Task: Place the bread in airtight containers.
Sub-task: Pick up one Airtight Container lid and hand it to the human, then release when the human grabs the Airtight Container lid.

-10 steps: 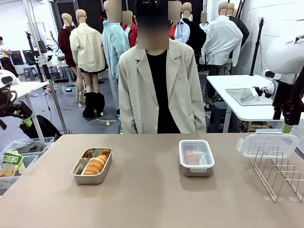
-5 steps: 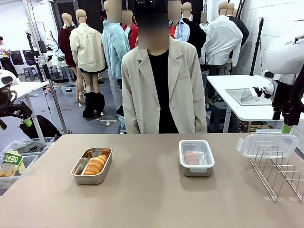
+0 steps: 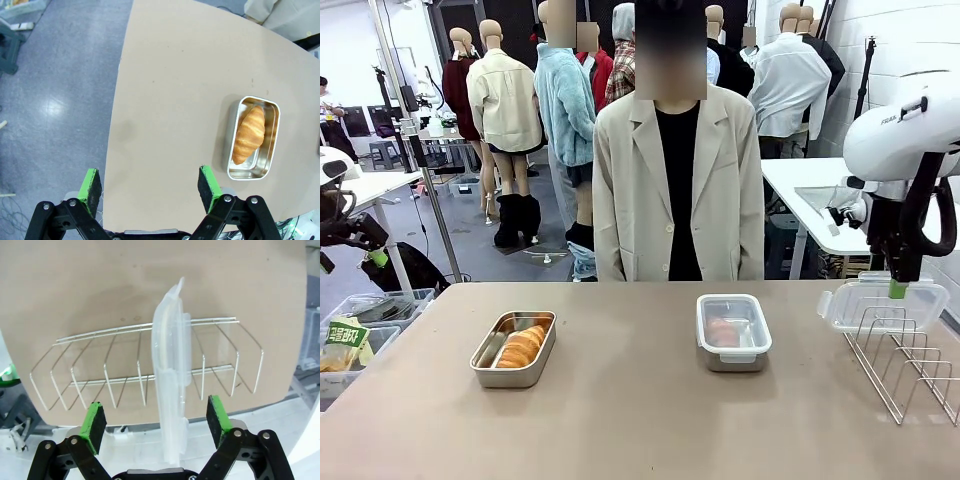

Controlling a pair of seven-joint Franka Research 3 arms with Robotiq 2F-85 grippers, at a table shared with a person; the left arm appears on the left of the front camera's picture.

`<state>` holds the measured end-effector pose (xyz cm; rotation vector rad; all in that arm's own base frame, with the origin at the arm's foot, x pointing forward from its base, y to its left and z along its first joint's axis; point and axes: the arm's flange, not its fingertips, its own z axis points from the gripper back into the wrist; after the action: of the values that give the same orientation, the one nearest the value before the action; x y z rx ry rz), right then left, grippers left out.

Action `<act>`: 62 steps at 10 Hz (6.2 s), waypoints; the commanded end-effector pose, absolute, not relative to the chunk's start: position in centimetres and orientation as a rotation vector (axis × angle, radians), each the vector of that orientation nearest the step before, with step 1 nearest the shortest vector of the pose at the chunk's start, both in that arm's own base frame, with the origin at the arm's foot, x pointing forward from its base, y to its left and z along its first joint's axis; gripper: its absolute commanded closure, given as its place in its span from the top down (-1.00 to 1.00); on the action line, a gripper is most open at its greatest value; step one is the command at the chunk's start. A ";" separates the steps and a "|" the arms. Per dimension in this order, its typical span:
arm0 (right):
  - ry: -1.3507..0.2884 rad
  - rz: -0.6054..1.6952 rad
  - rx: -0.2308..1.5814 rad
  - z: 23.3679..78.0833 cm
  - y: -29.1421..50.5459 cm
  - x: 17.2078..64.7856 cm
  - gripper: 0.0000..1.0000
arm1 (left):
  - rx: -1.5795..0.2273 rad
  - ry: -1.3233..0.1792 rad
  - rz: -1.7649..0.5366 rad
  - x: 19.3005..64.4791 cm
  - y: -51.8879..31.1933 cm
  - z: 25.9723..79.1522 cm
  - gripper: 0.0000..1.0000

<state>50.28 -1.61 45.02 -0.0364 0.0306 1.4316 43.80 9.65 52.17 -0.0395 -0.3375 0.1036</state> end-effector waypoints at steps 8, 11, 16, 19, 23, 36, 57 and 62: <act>0.017 1.451 -0.106 42.1 -1.6 52.8 -0.11 | -0.032 -0.339 0.107 43.8 9.8 52.3 1.00; 0.010 1.446 -0.109 42.2 -1.6 52.8 -1.00 | -0.032 -0.339 0.107 43.8 9.8 52.3 1.00; -0.015 1.444 -0.139 42.9 -1.4 51.8 -1.00 | -0.032 -0.339 0.107 43.8 9.8 52.3 1.00; -0.033 1.443 -0.147 43.3 -1.4 51.6 -1.00 | -0.032 -0.339 0.107 43.8 9.8 52.3 1.00; -0.235 1.475 -0.359 50.6 -0.6 46.5 -1.00 | -0.032 -0.339 0.107 43.8 9.8 52.3 1.00; -0.377 1.688 -0.358 57.9 10.7 54.0 -1.00 | -0.032 -0.339 0.107 43.8 9.8 52.3 1.00; -0.257 1.516 0.347 56.6 -4.6 48.2 1.00 | -0.032 -0.339 0.107 43.8 9.8 52.3 1.00; -0.257 1.516 0.347 56.6 -4.6 48.2 1.00 | -0.032 -0.339 0.107 43.8 9.8 52.3 1.00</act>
<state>48.27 -4.73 56.64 0.3419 -0.2798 1.5325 43.79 9.68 52.18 -0.0394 -0.3378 0.1042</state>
